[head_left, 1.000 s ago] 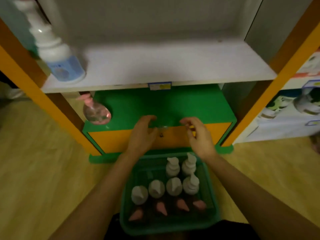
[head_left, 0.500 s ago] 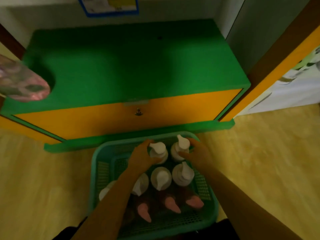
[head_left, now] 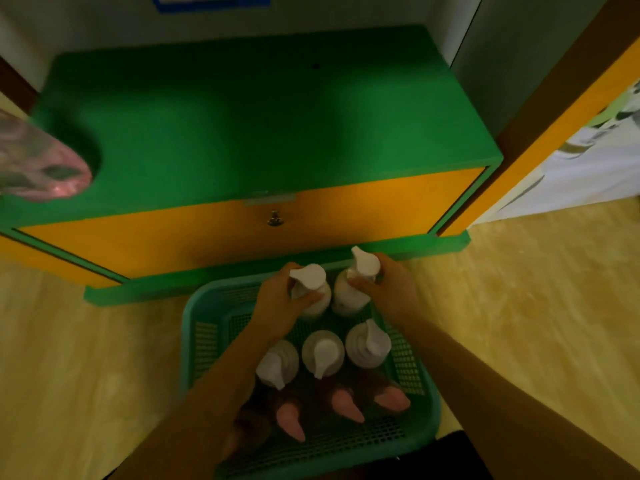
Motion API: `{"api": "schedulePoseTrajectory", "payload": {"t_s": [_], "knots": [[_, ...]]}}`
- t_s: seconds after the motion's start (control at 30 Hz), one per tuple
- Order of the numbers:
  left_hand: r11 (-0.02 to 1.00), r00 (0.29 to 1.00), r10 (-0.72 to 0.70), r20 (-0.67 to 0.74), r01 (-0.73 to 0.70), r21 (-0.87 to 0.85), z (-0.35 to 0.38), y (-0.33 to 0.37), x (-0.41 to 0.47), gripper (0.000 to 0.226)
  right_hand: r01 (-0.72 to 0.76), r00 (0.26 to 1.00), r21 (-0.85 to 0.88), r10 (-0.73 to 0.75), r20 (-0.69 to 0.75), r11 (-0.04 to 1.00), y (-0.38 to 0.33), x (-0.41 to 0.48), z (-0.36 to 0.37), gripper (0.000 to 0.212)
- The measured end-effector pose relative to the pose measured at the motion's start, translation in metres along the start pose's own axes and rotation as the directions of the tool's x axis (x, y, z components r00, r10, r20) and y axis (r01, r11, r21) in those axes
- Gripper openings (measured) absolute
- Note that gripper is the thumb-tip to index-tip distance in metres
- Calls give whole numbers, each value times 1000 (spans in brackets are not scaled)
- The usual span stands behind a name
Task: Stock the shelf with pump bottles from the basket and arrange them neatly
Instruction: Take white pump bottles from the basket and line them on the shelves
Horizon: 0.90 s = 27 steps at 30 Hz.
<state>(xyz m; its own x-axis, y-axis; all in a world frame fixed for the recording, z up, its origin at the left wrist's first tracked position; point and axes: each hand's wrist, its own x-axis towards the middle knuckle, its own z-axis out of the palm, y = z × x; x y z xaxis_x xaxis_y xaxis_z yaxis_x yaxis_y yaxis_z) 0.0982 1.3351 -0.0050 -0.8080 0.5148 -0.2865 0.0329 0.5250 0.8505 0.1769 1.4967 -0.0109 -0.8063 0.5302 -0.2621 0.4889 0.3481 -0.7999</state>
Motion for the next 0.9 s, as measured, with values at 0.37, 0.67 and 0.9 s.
{"api": "schedulePoseTrajectory", "payload": {"t_s": [0.37, 0.67, 0.9], "knots": [[978, 968, 188, -163, -199, -53, -119, 121, -60, 42, 264, 963, 156, -269, 14, 952, -145, -39, -66, 39], [925, 848, 376, -374, -368, 97, -201, 225, -155, 40, 551, 823, -13, -546, -154, 834, -274, -122, -131, 47], [934, 803, 211, -557, -334, -128, -245, 280, -221, 20, 596, 783, -69, -598, -174, 800, -365, -182, -177, 42]]}}
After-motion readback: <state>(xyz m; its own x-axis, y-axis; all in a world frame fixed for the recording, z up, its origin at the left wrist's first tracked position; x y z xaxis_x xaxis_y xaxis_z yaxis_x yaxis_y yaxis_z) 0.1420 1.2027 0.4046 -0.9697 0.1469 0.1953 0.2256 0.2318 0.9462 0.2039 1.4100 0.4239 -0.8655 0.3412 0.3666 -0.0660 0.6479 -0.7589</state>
